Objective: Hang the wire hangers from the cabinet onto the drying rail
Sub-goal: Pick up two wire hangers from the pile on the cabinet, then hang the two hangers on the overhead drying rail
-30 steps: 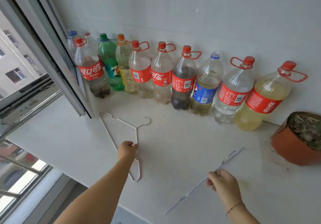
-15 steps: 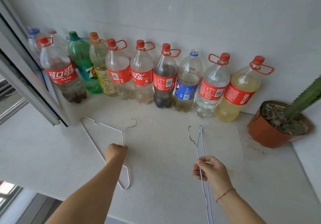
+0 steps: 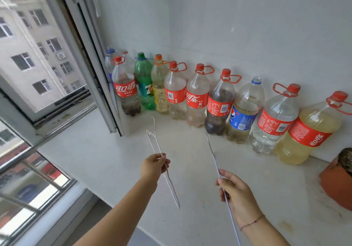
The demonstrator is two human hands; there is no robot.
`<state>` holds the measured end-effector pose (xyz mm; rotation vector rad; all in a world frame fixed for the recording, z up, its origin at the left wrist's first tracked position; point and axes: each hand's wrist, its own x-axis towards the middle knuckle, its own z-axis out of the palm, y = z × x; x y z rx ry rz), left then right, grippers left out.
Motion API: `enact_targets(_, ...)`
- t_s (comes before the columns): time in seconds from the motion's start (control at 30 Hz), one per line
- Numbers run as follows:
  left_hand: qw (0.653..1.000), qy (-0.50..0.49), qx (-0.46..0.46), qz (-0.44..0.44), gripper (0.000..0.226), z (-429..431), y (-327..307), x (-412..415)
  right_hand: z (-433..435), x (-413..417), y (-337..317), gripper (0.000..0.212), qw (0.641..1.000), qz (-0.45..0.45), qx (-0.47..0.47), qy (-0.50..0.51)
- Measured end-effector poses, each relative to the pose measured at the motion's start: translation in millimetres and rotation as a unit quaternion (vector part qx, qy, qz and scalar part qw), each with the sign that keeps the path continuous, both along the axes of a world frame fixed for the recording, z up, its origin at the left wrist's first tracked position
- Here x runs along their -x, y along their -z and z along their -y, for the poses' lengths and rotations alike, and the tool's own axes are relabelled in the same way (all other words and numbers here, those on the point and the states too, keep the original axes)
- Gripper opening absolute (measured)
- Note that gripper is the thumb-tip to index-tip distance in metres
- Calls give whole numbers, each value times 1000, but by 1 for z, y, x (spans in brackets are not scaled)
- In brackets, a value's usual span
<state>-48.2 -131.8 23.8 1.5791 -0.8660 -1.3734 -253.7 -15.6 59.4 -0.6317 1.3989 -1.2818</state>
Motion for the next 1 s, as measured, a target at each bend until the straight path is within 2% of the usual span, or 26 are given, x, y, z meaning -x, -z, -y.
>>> enact_targets(0.2, 995, -40, 76, -60, 11, -23, -98, -31, 39, -25, -61, 20, 989, 78, 46, -121)
enact_targets(0.3, 985, -64, 143, -75, 14, -33, -158, -49, 59, -42, -114, 21, 972, 101, 55, -206)
enact_targets(0.4, 970, -91, 210, -85, 18, -45, -215, -66, 74, -61, -173, 26, 949, 101, 116, -274)
enact_targets(0.43, 964, -101, 230, -88, 20, -49, -234, -72, 77, -68, -192, 32, 938, 101, 148, -298)
enact_targets(0.53, 947, -137, 276, -95, 16, -60, -287, -91, 88, -93, -247, 76, 899, 100, 249, -347)
enact_targets(0.67, 926, -162, 329, -87, 16, -79, -354, -109, 99, -125, -314, 87, 852, 133, 343, -374)
enact_targets(0.73, 914, -166, 357, -91, 16, -89, -385, -111, 102, -136, -346, 75, 830, 115, 392, -379)
enact_targets(0.83, 897, -174, 399, -80, 14, -104, -418, -111, 100, -152, -391, 27, 805, 65, 455, -375)
enact_targets(0.87, 891, -175, 412, -74, 14, -109, -426, -111, 100, -158, -405, 19, 799, 52, 476, -365)
enact_targets(1.0, 864, -197, 460, -47, 13, -123, -449, -113, 96, -186, -452, 18, 768, 12, 548, -331)
